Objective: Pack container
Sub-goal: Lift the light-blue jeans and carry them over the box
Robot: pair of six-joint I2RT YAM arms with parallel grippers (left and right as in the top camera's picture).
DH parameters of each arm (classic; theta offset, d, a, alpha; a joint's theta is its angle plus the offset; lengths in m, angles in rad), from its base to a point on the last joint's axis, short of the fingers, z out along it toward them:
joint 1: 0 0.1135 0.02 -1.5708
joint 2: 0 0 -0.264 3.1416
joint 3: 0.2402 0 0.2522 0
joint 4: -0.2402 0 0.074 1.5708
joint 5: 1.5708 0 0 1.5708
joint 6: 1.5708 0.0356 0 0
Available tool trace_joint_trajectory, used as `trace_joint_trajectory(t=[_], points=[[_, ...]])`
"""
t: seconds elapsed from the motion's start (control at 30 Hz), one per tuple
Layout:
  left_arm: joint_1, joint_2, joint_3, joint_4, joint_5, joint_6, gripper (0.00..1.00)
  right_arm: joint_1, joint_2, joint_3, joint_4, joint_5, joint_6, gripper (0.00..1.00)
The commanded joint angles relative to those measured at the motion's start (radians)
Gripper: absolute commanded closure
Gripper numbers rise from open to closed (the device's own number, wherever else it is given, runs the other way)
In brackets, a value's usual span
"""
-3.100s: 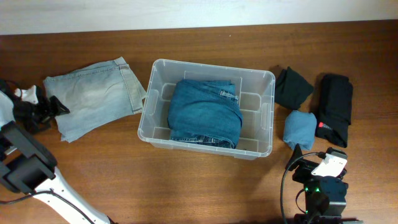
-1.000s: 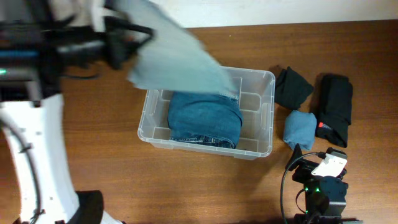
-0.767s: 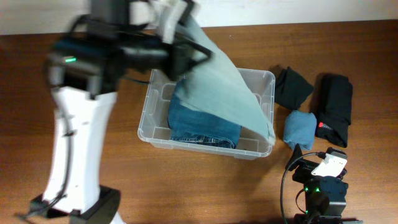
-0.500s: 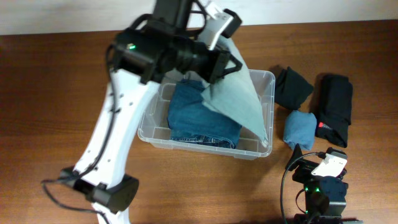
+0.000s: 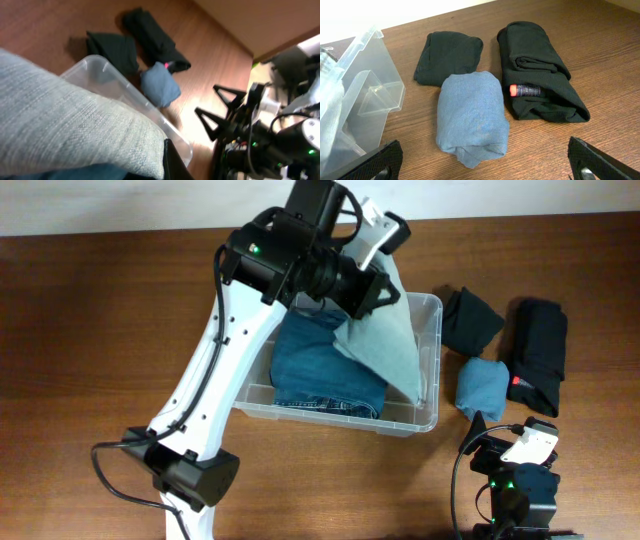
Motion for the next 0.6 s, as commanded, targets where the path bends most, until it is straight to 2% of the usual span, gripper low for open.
trace_joint_trajectory(t=[0.0,0.23,0.43,0.57], points=[[-0.001,0.024,0.016,-0.020,-0.063,0.064,0.99,0.003,-0.005,-0.007,0.000,0.002,0.007,0.02],[0.010,0.025,0.016,-0.045,-0.137,0.064,0.99,0.003,-0.005,-0.007,0.000,0.002,0.007,0.02],[0.019,0.028,0.016,-0.116,-0.314,0.064,0.99,0.003,-0.005,-0.007,0.000,0.002,0.007,0.02],[0.066,0.029,0.016,-0.152,-0.332,0.063,0.99,0.003,-0.005,-0.007,0.000,0.002,0.007,0.01]])
